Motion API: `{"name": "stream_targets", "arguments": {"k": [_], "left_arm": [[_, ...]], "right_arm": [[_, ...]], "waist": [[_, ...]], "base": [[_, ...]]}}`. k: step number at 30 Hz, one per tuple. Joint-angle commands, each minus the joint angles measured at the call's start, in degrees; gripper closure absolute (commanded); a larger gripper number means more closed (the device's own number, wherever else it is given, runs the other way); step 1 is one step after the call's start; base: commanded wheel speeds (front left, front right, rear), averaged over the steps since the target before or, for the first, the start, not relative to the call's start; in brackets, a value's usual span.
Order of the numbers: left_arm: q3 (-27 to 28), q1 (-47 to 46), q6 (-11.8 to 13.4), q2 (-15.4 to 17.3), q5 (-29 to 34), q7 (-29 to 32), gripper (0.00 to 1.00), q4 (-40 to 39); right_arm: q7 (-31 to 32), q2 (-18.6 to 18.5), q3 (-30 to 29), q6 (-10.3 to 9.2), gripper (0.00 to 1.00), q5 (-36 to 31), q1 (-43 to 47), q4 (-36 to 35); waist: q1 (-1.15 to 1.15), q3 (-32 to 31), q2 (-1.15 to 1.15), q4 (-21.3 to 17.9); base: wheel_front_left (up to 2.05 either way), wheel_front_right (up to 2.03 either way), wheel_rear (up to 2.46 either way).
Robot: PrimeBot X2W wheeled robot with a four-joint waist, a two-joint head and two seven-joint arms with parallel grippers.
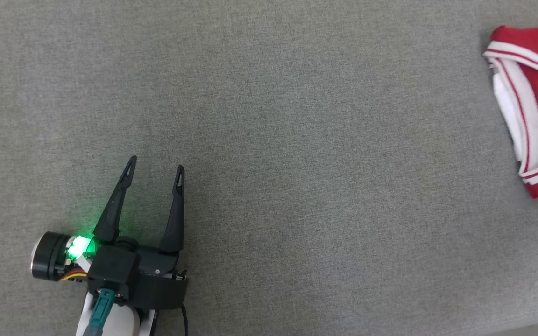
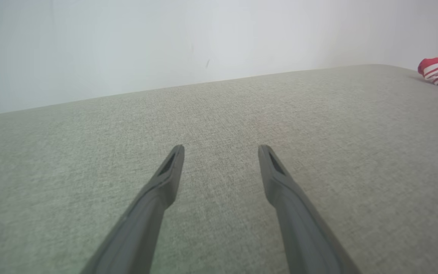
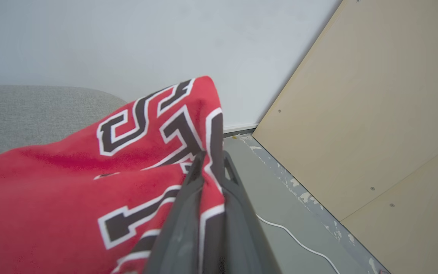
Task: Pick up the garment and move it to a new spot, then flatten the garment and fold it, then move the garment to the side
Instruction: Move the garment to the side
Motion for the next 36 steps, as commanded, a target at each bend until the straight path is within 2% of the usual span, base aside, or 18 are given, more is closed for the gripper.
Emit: {"name": "stream_targets", "arguments": {"k": [1,2,3,9,15,22,26,31,36], "left_arm": [[1.3,1.7,0.7,2.2,-0.3,0.7,0.0,3.0],[1.3,1.7,0.9,2.1,-0.4,0.7,0.0,3.0],[1.4,1.8,0.9,2.0,-0.5,0.7,0.0,3.1],[1.4,2.1,1.2,1.2,-1.2,0.7,0.0,3.5],[2.0,3.0,1.8,0.1,-1.6,0.5,0.0,3.6],[3.0,5.3,1.9,-1.4,-2.2,0.4,0.0,4.6],[3.6,6.8,2.0,-1.9,-2.5,0.4,0.0,4.9],[4.9,9.7,1.7,-2.7,-2.9,0.4,0.0,6.1],[6.7,13.0,1.8,-3.7,-3.7,0.3,0.0,6.9]], "right_arm": [[0.0,-0.9,0.0,-0.17,0.82,0.4,-1.3,0.2],[0.0,-1.2,0.5,-0.17,0.16,0.5,-1.5,0.7],[0.0,-1.5,0.6,-0.17,0.0,0.5,-1.5,1.5],[0.0,-3.4,2.9,-0.17,0.0,1.5,-1.9,1.9],[0.0,-1.7,11.5,-0.17,0.0,6.8,0.3,-1.6],[0.0,3.0,21.6,-0.17,0.0,13.0,8.1,-6.2],[0.0,5.8,23.9,-0.17,0.0,14.4,12.5,-8.6],[0.0,11.4,26.1,-0.17,0.0,17.5,19.5,-12.3],[0.0,14.6,31.3,-0.17,0.0,20.8,27.8,-15.7]], "waist": [[0.0,-0.3,0.0,0.2],[0.0,-0.4,0.0,0.3],[0.0,-0.6,0.0,0.4],[0.0,-2.2,0.0,0.9],[0.0,-5.0,0.0,1.3],[0.0,-10.5,0.0,2.4],[0.0,-13.0,0.0,3.3],[0.0,-17.0,0.0,5.0],[0.0,-21.2,0.0,6.6]], "base": [[0.0,0.0,0.0],[0.0,0.0,0.0],[0.0,0.0,0.0],[0.0,0.0,0.0],[0.0,0.0,0.0],[0.0,0.0,0.0],[0.0,0.0,0.0],[0.0,0.0,0.0],[0.0,0.0,0.0]]}}
